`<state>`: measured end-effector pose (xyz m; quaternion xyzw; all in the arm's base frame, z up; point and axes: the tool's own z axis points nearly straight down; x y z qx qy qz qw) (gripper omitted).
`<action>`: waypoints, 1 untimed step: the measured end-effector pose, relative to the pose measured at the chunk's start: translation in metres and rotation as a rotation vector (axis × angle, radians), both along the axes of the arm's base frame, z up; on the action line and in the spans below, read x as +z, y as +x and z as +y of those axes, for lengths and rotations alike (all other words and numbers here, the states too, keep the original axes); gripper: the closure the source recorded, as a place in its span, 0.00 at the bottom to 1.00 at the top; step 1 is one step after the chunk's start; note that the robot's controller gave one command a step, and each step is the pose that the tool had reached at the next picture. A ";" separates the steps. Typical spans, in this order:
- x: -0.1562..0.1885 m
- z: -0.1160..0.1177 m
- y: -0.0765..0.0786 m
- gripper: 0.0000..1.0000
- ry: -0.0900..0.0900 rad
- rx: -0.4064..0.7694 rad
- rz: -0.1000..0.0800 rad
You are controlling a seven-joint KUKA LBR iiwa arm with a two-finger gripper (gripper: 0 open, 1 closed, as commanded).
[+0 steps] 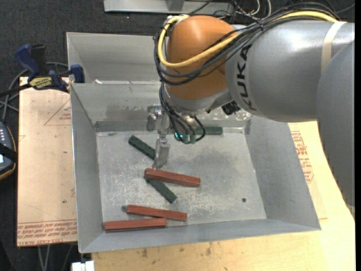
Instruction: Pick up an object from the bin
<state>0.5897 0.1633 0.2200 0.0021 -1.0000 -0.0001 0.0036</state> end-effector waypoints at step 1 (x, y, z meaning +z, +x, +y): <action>-0.149 -0.008 0.029 0.00 0.004 0.285 -0.009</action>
Offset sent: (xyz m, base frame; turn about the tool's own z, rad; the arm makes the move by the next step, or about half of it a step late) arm 0.0283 -0.0088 -0.1479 -0.2867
